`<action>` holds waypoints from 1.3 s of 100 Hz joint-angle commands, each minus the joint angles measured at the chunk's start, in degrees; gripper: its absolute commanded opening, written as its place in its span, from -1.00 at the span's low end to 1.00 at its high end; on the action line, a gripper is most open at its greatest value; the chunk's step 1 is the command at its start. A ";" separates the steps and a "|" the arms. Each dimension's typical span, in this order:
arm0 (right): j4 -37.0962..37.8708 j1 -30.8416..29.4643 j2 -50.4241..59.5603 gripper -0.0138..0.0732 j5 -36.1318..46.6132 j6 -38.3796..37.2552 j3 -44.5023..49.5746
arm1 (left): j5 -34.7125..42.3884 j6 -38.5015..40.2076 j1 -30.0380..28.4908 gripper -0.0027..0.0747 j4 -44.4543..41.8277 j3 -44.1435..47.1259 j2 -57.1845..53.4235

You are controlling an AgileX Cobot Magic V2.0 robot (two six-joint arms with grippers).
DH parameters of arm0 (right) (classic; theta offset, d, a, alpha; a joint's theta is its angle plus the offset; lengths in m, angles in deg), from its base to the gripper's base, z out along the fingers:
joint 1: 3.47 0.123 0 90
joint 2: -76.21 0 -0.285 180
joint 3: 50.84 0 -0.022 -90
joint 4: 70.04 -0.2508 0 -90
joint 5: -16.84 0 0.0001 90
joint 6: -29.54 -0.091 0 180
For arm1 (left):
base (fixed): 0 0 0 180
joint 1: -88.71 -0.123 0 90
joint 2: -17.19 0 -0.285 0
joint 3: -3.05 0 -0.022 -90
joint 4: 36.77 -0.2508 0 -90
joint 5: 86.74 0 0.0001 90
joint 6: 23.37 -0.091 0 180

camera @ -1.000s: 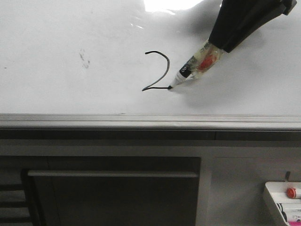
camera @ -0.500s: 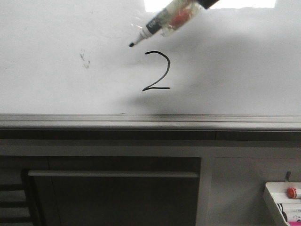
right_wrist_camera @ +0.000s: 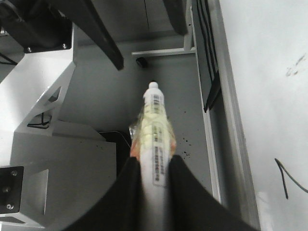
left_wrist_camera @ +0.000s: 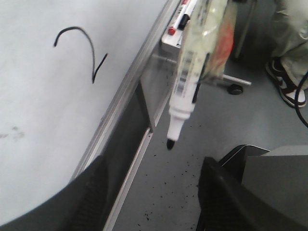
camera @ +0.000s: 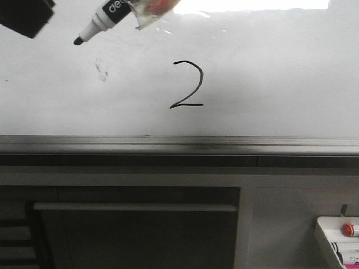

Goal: Write number 2 on whiteboard

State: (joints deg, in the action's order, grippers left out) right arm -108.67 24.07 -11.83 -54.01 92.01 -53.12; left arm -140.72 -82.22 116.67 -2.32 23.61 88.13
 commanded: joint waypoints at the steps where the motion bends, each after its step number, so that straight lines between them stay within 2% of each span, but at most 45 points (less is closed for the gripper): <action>1: -1.78 0.18 1.93 -0.74 0.15 1.86 -1.39 | 1.62 -2.33 2.67 0.08 3.87 -3.35 2.45; 26: -1.25 0.18 1.93 -0.74 0.38 1.86 -1.39 | 1.87 -2.47 8.30 0.08 3.98 -8.09 10.65; 83: -0.88 0.18 1.82 -0.74 0.01 1.86 -1.39 | 1.87 -2.47 8.29 0.06 4.59 -8.49 9.11; 95: -0.88 0.18 1.82 -0.74 0.01 1.86 -1.39 | 1.87 -2.47 8.29 -0.06 4.59 -8.49 9.10; 114: -1.34 0.18 1.82 -0.74 -0.10 1.86 -1.39 | 1.87 -2.47 8.29 -0.43 4.59 -8.49 9.10; 130: -1.34 0.18 1.82 -0.73 -0.22 1.86 -1.39 | 1.87 -2.37 8.29 -0.64 4.59 -8.49 9.10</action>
State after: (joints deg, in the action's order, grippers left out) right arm -107.16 24.31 -11.83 -54.01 93.30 -53.12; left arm -140.39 -84.50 124.57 -0.70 17.01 98.98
